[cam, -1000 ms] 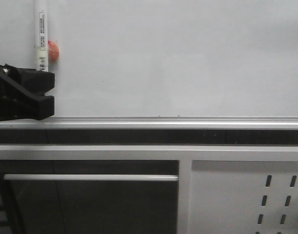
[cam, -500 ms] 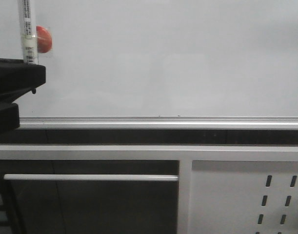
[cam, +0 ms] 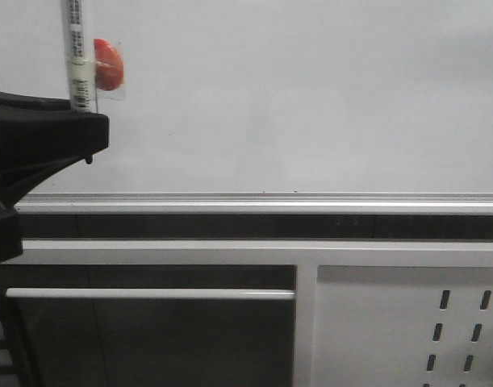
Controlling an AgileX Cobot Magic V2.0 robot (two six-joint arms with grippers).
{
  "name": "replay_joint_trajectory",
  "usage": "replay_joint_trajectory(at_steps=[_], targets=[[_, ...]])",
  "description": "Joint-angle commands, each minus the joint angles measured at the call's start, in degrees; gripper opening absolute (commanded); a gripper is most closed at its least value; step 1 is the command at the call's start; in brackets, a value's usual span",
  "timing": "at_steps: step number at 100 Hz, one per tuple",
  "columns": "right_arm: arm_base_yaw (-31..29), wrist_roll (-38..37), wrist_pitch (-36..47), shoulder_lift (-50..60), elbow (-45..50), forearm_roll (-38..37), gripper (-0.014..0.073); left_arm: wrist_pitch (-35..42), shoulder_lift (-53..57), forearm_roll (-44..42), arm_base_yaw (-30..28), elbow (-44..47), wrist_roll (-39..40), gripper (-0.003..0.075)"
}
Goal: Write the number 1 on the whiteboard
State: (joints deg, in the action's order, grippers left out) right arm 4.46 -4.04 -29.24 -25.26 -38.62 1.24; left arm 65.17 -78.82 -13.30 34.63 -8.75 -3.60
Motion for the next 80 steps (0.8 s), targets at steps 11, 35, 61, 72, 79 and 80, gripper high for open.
replay_joint_trajectory(at_steps=[11,35,61,72,79,80], targets=[[-0.41,0.35,5.65,-0.97,-1.54,4.32,-0.0079,4.38,1.45,-3.95,0.44,-0.78,2.46,-0.0018],[-0.41,0.35,-2.74,-5.28,-1.54,8.12,-0.0079,-14.08,1.45,-16.40,0.44,-6.98,8.70,-0.0018],[0.43,23.95,-10.87,-11.54,-1.54,30.12,-0.0079,-33.04,1.97,-45.29,0.64,-18.80,32.56,-0.0018],[0.43,31.44,-14.38,-14.36,-1.54,38.87,-0.0079,-38.07,2.81,-61.55,2.94,-23.03,43.11,-0.0018],[0.43,36.58,-17.75,-16.50,-1.54,43.02,-0.0078,-40.36,3.30,-67.82,4.81,-24.96,48.05,-0.0018],[0.43,37.52,-18.47,-16.70,-1.54,43.94,-0.0077,-40.53,3.28,-68.45,5.24,-25.37,48.49,-0.0018]])
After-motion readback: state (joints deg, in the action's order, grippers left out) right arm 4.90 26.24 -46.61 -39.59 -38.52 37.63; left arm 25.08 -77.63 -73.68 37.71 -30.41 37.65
